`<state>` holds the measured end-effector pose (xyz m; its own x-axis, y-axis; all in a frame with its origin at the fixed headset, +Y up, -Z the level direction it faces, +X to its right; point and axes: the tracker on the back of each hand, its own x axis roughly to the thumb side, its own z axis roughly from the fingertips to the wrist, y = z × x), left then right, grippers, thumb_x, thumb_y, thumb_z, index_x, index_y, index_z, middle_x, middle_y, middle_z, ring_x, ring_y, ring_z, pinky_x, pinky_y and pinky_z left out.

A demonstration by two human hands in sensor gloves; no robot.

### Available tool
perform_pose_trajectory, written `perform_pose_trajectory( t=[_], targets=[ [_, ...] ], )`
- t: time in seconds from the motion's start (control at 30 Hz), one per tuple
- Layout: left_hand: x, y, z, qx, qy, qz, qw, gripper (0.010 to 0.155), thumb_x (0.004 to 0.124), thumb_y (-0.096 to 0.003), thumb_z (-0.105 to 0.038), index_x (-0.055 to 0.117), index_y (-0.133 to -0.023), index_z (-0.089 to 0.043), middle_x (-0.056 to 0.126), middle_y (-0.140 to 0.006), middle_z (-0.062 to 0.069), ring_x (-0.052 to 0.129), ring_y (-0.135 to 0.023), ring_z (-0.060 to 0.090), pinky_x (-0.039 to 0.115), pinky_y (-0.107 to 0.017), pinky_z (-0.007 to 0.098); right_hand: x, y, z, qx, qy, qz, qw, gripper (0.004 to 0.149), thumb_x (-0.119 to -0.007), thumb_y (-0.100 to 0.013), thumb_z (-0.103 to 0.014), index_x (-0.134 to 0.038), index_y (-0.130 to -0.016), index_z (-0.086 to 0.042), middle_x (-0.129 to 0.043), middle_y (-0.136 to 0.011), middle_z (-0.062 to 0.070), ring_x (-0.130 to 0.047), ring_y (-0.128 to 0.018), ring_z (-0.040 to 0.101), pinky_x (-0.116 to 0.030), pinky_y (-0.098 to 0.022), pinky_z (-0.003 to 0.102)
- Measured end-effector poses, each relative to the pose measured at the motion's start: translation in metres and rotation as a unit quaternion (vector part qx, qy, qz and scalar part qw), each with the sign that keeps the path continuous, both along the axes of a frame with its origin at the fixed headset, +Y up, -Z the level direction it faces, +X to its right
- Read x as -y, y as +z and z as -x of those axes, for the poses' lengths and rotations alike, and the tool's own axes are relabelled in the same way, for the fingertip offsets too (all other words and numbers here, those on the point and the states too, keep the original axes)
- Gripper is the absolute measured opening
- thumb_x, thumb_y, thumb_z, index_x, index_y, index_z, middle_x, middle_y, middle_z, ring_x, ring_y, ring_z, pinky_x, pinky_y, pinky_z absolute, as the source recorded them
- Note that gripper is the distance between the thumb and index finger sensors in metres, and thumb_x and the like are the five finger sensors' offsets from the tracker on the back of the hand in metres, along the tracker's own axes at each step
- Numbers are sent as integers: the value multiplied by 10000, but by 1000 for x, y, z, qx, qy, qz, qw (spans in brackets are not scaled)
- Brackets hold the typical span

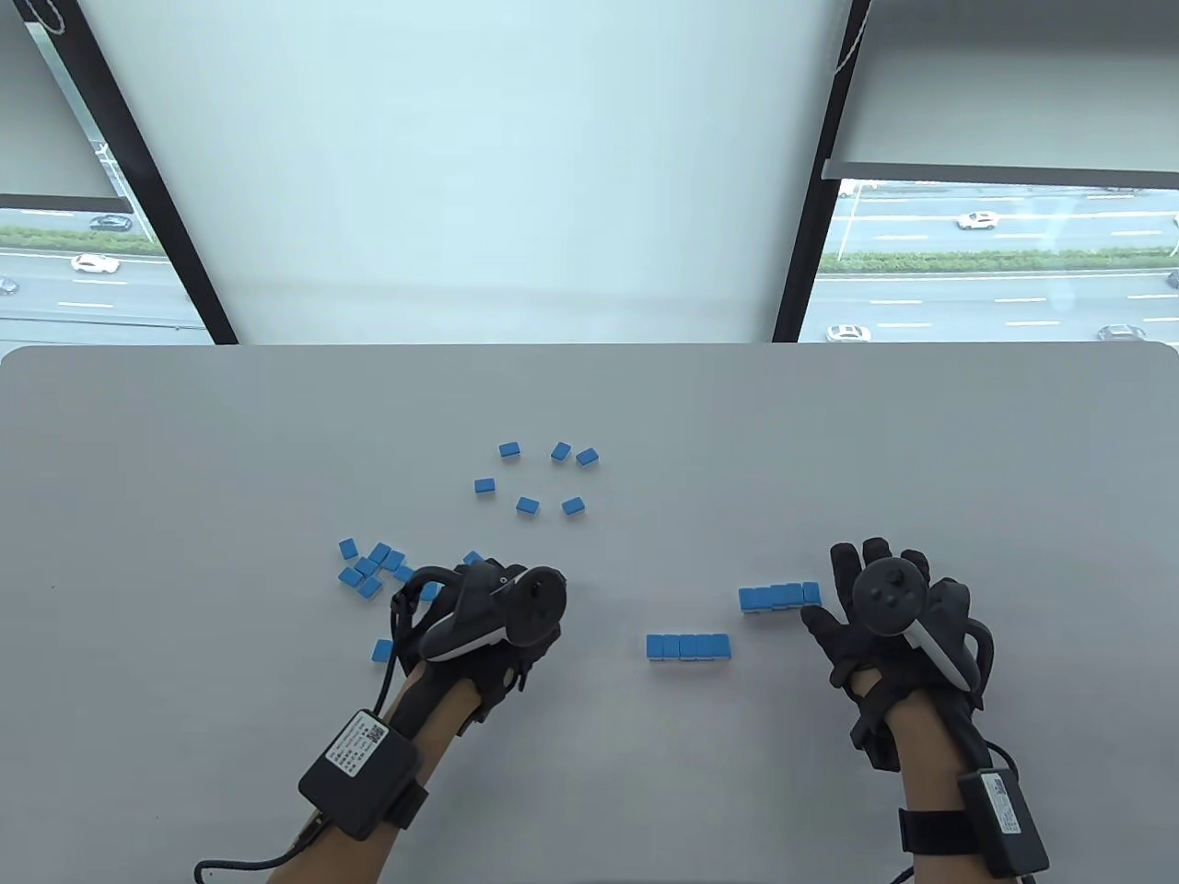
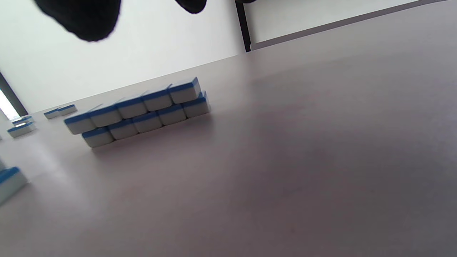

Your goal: Build mahjong tile wall

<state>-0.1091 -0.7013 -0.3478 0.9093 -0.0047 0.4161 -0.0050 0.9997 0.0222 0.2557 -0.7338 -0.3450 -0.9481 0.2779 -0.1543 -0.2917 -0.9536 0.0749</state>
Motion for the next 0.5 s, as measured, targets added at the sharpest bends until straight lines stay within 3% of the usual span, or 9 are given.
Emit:
perform_pose_trajectory(
  t=[0.27,0.5],
  targets=[
    [43,8,-20,16,-93,52,994,601,925,-365,-504,829,-896,-239,995,-681,-78,986,-591,192,812,-530,503,1,-1,1,1,12,3,1000,793,-680,-401,-633,-334,-1055,-349,-204,-1139,6,-141,-1003,426,-105,-641,658],
    [44,9,-18,17,-90,64,994,602,926,-363,-507,831,-899,-251,1000,-690,-80,987,-601,195,809,-538,502,2,-1,2,3,18,7,1000,794,-682,-400,-632,-335,-1055,-348,-203,-1139,6,-140,-1002,427,-103,-640,658]
  ],
)
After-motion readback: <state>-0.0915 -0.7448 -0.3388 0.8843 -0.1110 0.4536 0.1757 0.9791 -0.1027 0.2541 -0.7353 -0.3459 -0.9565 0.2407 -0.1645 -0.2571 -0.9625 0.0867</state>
